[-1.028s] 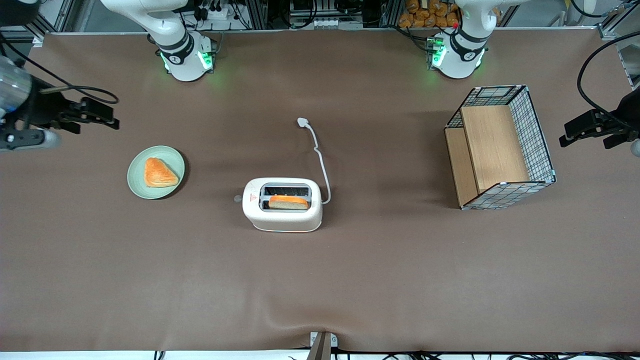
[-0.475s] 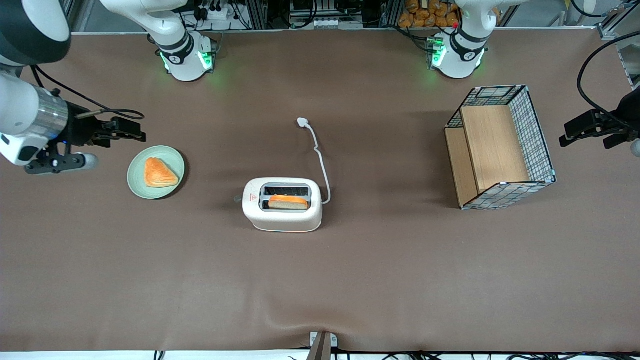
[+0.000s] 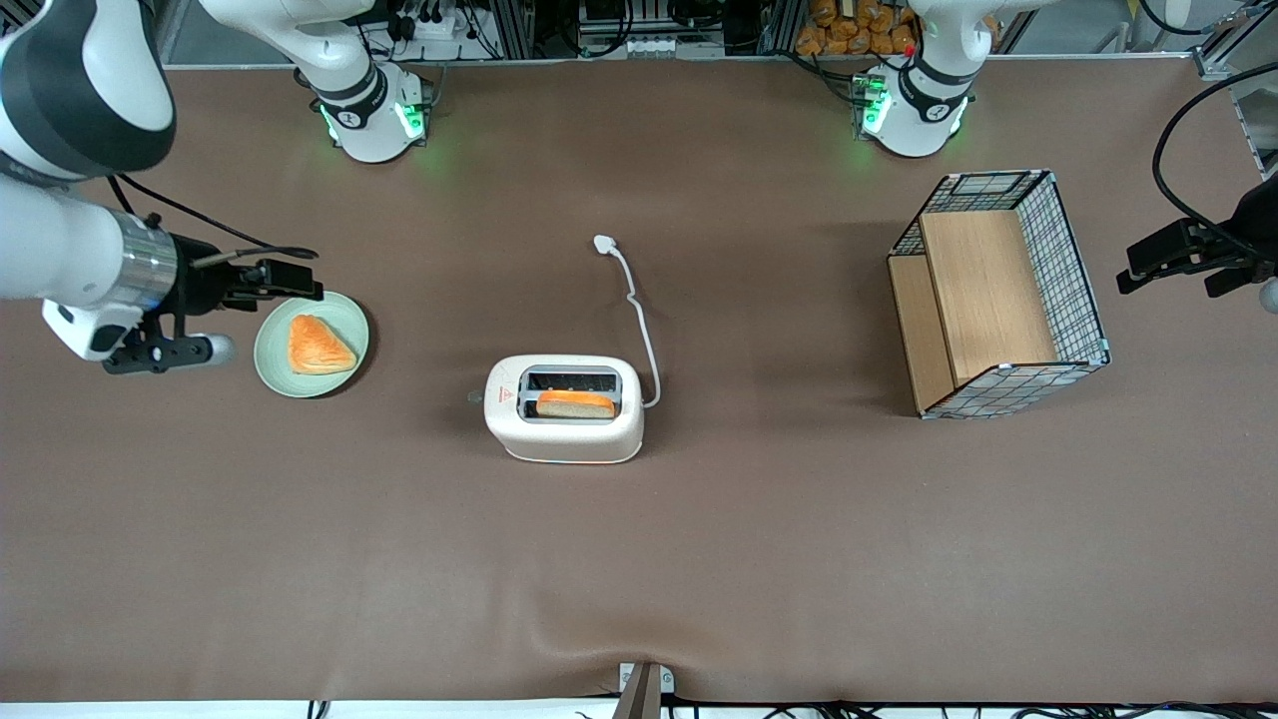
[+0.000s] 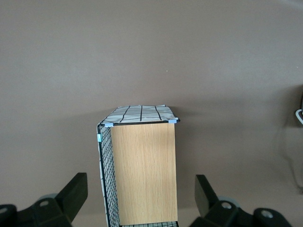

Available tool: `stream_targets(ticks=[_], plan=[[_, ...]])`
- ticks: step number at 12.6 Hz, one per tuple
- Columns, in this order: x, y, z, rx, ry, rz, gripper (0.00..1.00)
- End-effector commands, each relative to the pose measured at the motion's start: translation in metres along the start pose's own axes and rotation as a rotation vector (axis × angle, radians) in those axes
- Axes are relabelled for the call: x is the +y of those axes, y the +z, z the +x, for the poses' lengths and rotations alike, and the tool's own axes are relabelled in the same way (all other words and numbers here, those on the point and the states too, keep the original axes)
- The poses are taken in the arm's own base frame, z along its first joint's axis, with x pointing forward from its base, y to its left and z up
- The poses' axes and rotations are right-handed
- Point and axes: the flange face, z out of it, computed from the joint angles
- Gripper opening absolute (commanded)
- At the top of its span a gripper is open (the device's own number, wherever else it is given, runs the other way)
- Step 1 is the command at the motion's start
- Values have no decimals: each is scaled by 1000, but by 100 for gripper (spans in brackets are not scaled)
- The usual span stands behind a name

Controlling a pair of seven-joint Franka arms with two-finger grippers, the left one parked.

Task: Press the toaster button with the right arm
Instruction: 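Move the right gripper down and over toward the white toaster's side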

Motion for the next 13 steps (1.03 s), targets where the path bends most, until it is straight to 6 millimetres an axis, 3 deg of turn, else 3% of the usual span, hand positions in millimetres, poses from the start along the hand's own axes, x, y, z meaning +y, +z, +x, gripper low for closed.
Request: stream_targets(ticks=[1,6,9,13], plan=[[-13,6,6,9,6,15,100],[-48,34,26,13,29,99,100],[-53,46,36,-2,42,187,100],[-60,70,54,-19,64,281,81]])
